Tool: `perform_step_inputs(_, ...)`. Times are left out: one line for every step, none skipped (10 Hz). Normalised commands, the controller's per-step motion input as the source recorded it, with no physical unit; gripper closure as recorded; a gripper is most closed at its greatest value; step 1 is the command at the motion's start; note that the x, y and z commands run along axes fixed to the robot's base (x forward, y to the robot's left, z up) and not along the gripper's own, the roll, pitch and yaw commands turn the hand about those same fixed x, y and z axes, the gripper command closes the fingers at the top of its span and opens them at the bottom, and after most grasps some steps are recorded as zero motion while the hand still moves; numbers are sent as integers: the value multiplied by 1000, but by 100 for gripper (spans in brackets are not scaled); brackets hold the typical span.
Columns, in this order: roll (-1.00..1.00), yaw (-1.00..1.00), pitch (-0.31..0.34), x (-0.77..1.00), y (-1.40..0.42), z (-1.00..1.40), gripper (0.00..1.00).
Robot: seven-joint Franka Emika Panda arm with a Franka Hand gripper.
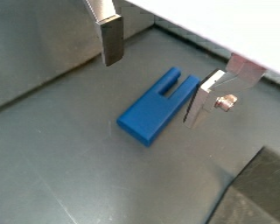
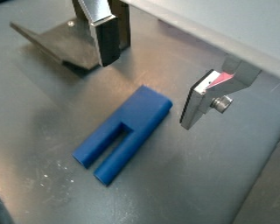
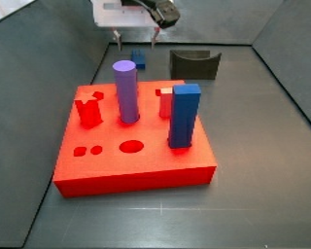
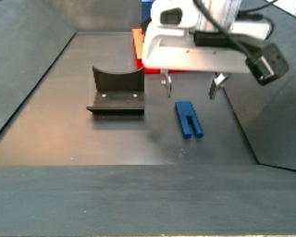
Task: Pick up the square-circle object. Move up. Rotate the square-circle object. Place the square-circle object on the fixture. Regrasp the square-circle object. Move to above the board. Insert the square-circle object.
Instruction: Rotate the square-circle object.
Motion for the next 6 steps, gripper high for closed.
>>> perform_step_inputs(-89,4,-57,47,6,-851,0)
perform_step_inputs(-103,7,-63,40,7,-747,0)
perform_step_inputs(-115,11,-76,40,7,-649,0)
perform_step_inputs(-131,17,-84,41,8,-531,0)
perform_step_inputs(-143,17,-88,42,14,-428,0)
perform_step_inputs(-145,14,-95,40,16,-379,0)
